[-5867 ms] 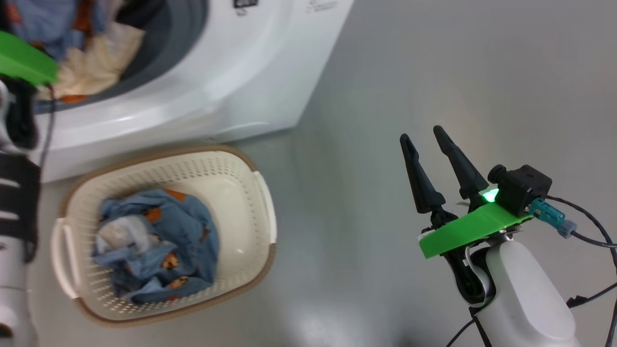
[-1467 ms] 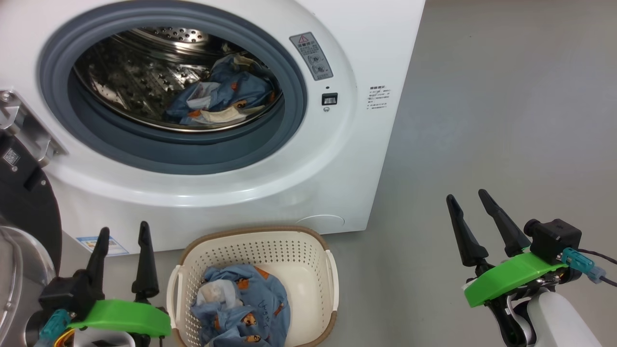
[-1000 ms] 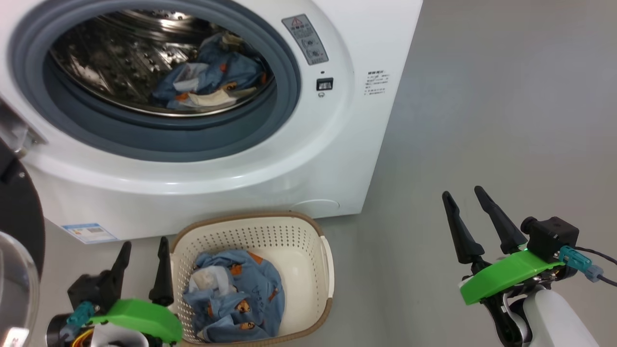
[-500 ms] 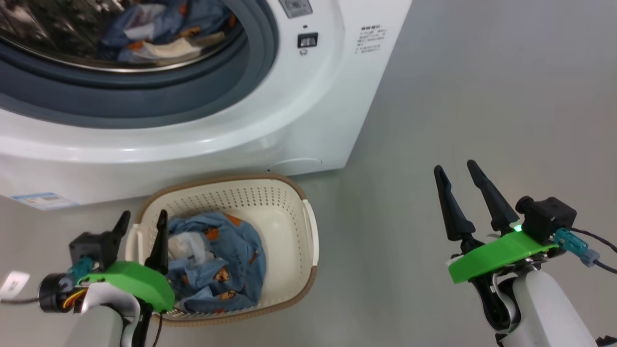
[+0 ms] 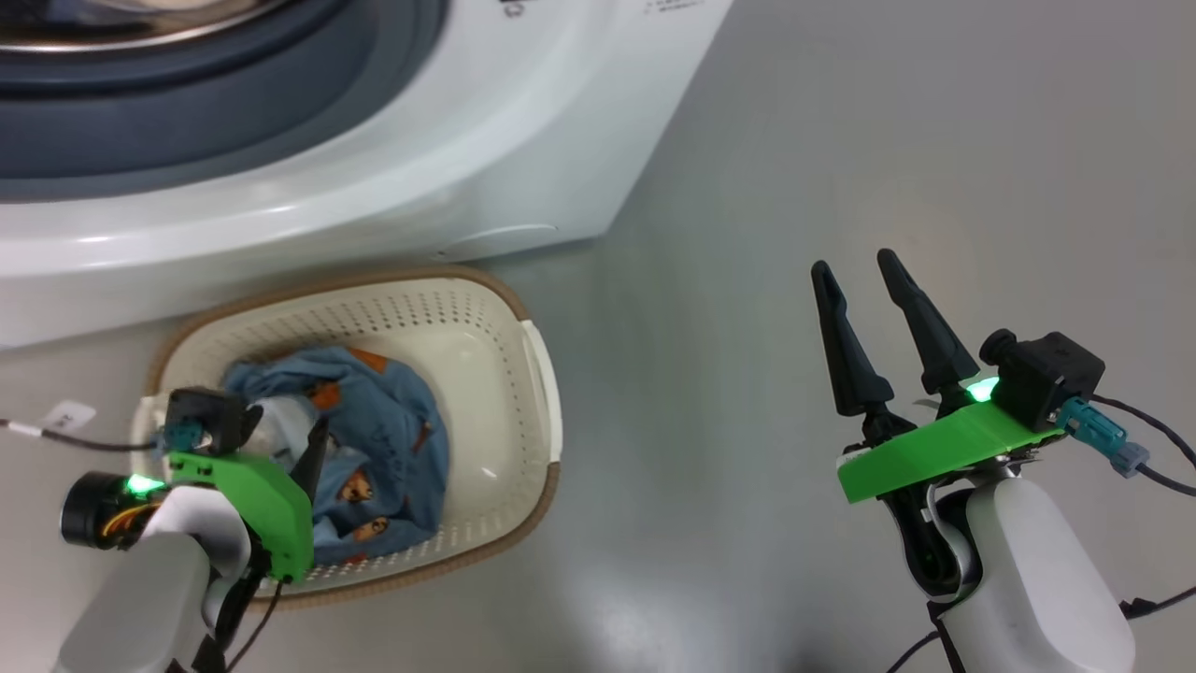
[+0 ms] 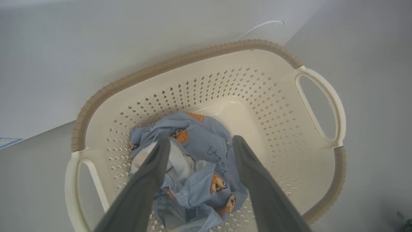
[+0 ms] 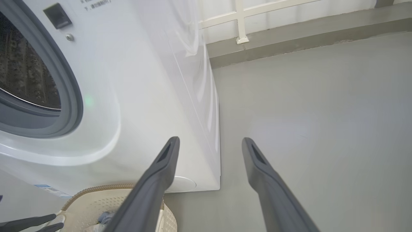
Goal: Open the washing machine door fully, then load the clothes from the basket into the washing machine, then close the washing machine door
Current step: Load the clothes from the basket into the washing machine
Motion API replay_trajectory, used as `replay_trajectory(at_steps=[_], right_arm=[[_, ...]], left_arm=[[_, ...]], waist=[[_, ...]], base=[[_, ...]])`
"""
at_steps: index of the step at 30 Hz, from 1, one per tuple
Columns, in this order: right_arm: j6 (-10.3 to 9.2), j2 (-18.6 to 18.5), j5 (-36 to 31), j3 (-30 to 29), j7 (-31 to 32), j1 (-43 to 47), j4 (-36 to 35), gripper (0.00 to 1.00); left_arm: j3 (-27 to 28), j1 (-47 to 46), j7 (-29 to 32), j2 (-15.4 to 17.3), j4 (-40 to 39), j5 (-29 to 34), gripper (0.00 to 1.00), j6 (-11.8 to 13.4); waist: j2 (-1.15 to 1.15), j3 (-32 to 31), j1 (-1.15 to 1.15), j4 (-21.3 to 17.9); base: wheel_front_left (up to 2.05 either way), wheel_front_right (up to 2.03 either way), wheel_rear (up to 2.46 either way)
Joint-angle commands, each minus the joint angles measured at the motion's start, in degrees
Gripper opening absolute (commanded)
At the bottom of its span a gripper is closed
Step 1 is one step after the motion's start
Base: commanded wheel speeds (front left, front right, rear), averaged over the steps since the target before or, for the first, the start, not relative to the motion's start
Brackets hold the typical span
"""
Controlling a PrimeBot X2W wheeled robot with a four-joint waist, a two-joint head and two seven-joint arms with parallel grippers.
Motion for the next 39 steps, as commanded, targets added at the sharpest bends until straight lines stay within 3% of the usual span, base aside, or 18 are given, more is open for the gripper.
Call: replay_trajectory(at_steps=[1, 17, 35, 36, 38, 39], right_arm=[[0.09, 0.4, 0.0, 1.3, -0.7, -0.3, -1.5, 1.0], [0.09, 0.8, 4.9, 4.2, -0.7, -3.0, -3.8, 1.0], [0.09, 0.8, 8.2, 7.1, -0.7, -5.2, -5.0, 1.0], [0.09, 0.8, 8.3, 7.3, -0.7, -5.2, -5.0, 1.0], [0.09, 0.8, 8.4, 7.4, -0.7, -5.3, -5.0, 1.0], [0.09, 0.8, 8.4, 7.4, -0.7, -5.4, -5.0, 1.0]], left_arm=[[0.3, -1.6, 0.4, 2.3, 0.5, -0.8, 1.0, -0.1], [-14.8, -12.4, 8.4, 7.5, 13.5, -4.0, 1.0, -0.1], [-25.7, -18.9, 19.4, 9.4, 23.2, -4.9, 1.0, -0.1], [-26.3, -19.3, 20.0, 9.4, 23.8, -4.5, 0.85, -0.1], [-27.3, -19.8, 21.2, 9.4, 24.7, -3.9, 0.38, -0.1], [-27.7, -19.9, 21.8, 9.2, 25.0, -3.7, 0.1, -0.1]], waist=[[0.0, 4.0, 0.0, -3.5], [0.0, 14.2, 0.0, -9.5], [0.0, 19.8, 0.0, -13.4], [0.0, 19.9, 0.0, -13.5], [0.0, 19.9, 0.0, -13.7], [0.0, 19.9, 0.0, -13.7]], base=[[0.0, 0.0, 0.0], [0.0, 0.0, 0.0], [0.0, 0.0, 0.0], [0.0, 0.0, 0.0], [0.0, 0.0, 0.0], [0.0, 0.0, 0.0]])
